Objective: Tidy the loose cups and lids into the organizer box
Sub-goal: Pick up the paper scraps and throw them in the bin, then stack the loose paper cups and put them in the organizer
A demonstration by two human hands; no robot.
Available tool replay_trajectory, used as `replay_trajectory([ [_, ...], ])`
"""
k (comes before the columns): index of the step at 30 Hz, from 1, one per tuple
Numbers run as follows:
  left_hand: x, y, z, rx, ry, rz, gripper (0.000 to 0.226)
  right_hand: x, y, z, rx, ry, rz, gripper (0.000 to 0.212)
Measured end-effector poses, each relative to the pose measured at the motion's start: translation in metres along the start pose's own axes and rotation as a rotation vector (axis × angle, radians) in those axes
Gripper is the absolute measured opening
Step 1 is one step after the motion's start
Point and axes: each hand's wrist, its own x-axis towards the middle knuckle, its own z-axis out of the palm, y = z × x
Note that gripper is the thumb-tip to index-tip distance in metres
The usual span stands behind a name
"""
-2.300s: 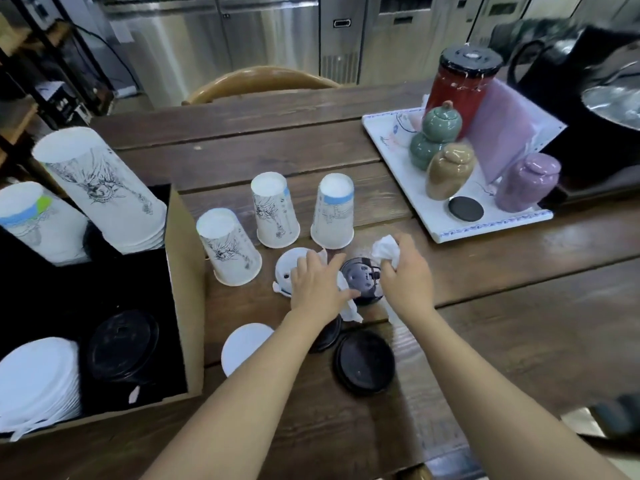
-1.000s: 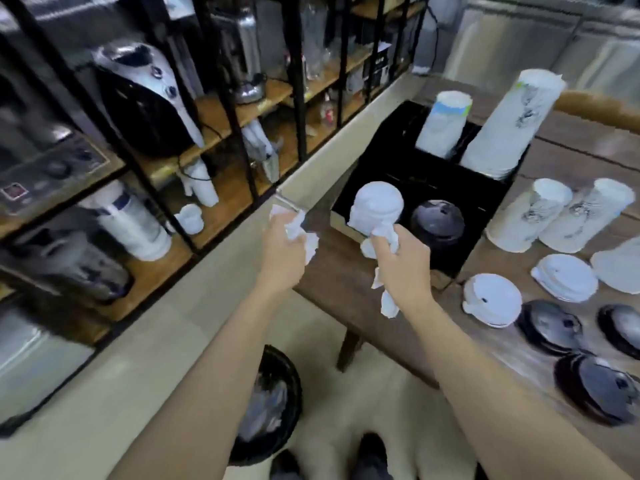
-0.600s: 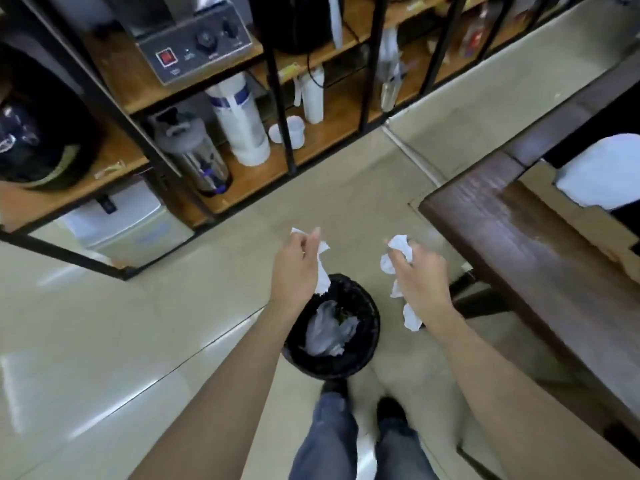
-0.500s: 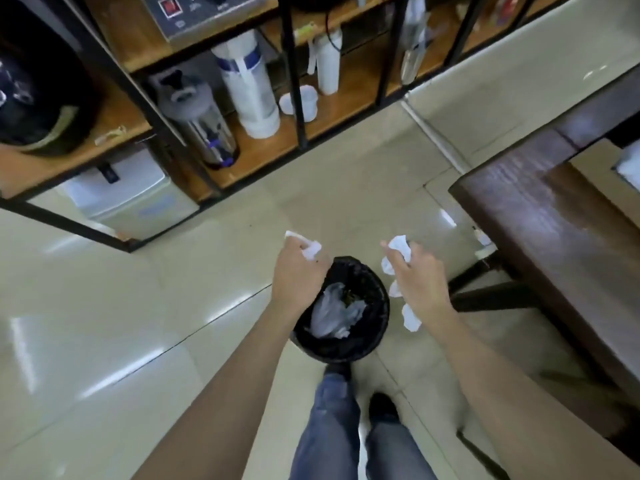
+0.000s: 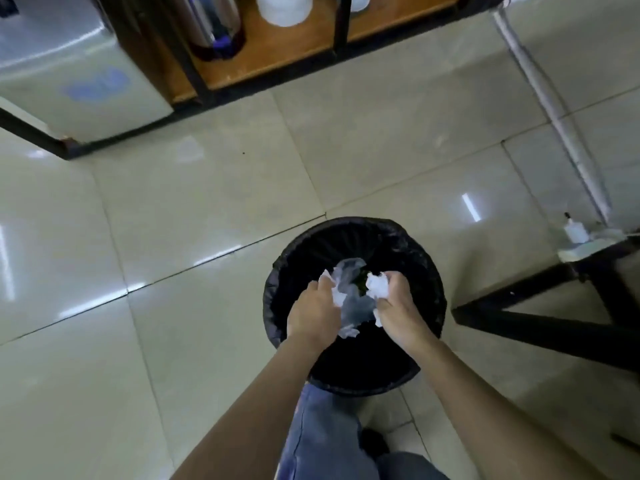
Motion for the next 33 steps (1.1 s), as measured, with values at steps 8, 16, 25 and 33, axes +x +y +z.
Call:
replay_trajectory([
  [8,0.070,-0.055,0.099,0.490,-0.341,-0.004,0.072,0.071,0.109,0.074,-0.805,-0.498,0.055,0.067],
  [16,0.050,-0.045,0.065,0.514,-0.281,0.064,0.060,0.050,0.072,0.049,-0.891,-0.454,-0.068,0.064],
  [25,-0.068,0.031,-0.086,0.236,0.146,0.113,0.044,-0.056,-0.099,-0.063,-0.652,-0.014,-0.243,0.073],
  [33,-0.183,0.120,-0.236,0.072,0.524,0.329,0.059,-0.166,-0.250,-0.169,-0.577,0.280,-0.526,0.078],
])
